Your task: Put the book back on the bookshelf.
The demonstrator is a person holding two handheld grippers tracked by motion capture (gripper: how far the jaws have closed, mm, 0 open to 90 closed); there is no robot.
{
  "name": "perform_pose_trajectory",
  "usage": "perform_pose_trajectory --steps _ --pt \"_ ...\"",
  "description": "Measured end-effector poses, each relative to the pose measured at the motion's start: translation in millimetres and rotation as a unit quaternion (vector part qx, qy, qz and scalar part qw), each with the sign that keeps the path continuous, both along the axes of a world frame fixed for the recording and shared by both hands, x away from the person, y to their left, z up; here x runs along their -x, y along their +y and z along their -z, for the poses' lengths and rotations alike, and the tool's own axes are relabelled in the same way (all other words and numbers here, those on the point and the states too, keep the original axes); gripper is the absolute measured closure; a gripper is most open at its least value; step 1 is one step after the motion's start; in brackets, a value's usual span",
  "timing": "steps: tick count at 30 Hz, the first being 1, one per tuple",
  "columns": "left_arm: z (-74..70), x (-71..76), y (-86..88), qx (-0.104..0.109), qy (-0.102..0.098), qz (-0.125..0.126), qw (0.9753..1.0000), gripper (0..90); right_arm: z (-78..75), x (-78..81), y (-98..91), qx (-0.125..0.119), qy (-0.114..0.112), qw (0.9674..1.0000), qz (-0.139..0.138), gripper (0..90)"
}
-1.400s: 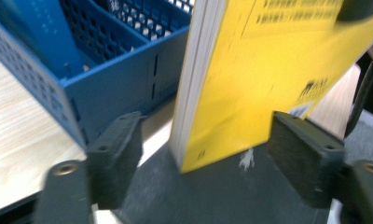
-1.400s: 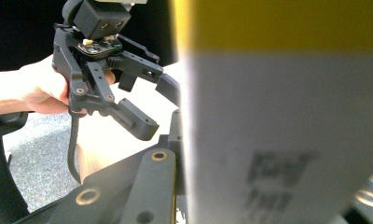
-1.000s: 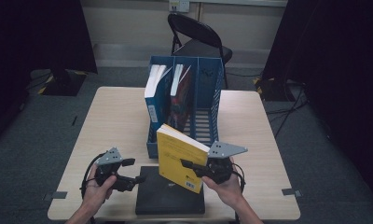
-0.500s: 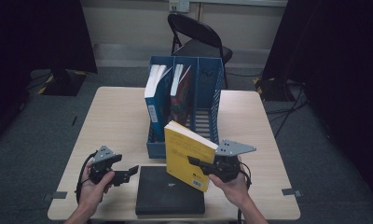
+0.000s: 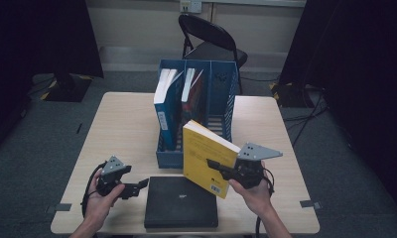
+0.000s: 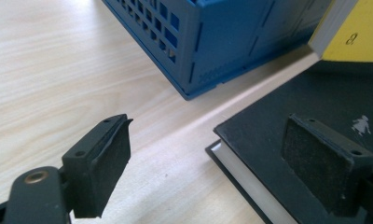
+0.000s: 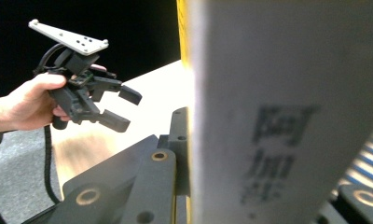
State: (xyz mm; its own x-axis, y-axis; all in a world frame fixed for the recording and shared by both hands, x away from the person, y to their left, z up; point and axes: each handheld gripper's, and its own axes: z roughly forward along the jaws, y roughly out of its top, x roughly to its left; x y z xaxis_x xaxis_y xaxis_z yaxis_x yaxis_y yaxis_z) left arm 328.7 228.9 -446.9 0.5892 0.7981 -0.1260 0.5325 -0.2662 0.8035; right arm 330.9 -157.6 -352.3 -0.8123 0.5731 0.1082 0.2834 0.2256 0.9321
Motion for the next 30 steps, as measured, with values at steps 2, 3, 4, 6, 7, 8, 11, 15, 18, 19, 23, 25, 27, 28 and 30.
perform_pose_trajectory --steps 2,3,4,6,7,8,11,15,18,19,23,25,27,28,30 --pt "-0.6 0.2 0.8 0.008 0.000 0.001 1.0000 15.6 -3.9 -1.7 -4.6 -0.005 -0.001 0.9999 0.009 75.7" --pt "-0.6 0.2 0.9 0.011 0.000 0.002 0.9999 15.6 -3.9 -1.7 -4.6 -0.005 -0.001 0.9999 0.009 75.7" --pt "-0.8 0.1 1.1 0.010 0.000 0.004 0.9999 15.6 -4.7 -2.2 -5.7 -0.005 -0.003 0.9999 0.011 75.7" --pt "-0.6 -0.1 0.9 0.007 0.002 0.003 1.0000 15.6 -6.9 -3.8 -8.2 -0.007 -0.003 0.9998 0.017 75.7" --pt "-0.3 -0.3 0.5 0.007 0.004 0.003 1.0000 15.6 -7.7 -4.9 -9.1 -0.008 -0.002 0.9997 0.021 75.6" --pt "-0.1 -0.5 0.6 0.006 0.006 0.005 1.0000 15.6 -8.1 -6.2 -10.0 -0.010 -0.002 0.9997 0.023 75.7" --pt "-0.5 -0.3 1.2 0.007 0.005 0.001 1.0000 15.6 -9.4 -10.9 -12.3 -0.016 0.003 0.9997 0.020 75.6" --pt "-0.4 -0.6 2.5 0.010 0.007 -0.001 0.9999 15.6 -12.4 -16.4 -11.4 -0.016 0.002 0.9996 0.025 75.7" --pt "0.0 -0.7 3.2 0.010 0.009 -0.003 0.9999 15.6 -14.6 -20.9 -10.9 -0.020 0.002 0.9994 0.027 75.7" --pt "0.2 -0.7 3.5 0.012 0.009 -0.005 0.9999 15.6 -15.1 -22.6 -10.8 -0.023 0.001 0.9994 0.028 75.6" --pt "0.3 -1.0 4.5 0.013 0.009 -0.007 0.9999 15.6 -17.6 -30.5 -9.8 -0.024 0.003 0.9990 0.037 75.7" --pt "0.5 -1.1 4.5 0.013 0.010 -0.006 0.9998 15.6 -18.4 -34.5 -8.8 -0.027 0.006 0.9989 0.038 75.7" --pt "0.6 -1.2 4.3 0.012 0.010 -0.006 0.9999 15.7 -19.8 -37.4 -7.3 -0.025 0.006 0.9989 0.040 75.7" --pt "0.6 -1.2 4.3 0.012 0.010 -0.006 0.9999 15.7 -20.9 -39.2 -6.5 -0.025 0.007 0.9989 0.040 75.7" --pt "0.6 -1.1 4.4 0.013 0.010 -0.006 0.9998 15.7 -23.4 -41.3 -5.4 -0.024 0.007 0.9989 0.040 75.6"
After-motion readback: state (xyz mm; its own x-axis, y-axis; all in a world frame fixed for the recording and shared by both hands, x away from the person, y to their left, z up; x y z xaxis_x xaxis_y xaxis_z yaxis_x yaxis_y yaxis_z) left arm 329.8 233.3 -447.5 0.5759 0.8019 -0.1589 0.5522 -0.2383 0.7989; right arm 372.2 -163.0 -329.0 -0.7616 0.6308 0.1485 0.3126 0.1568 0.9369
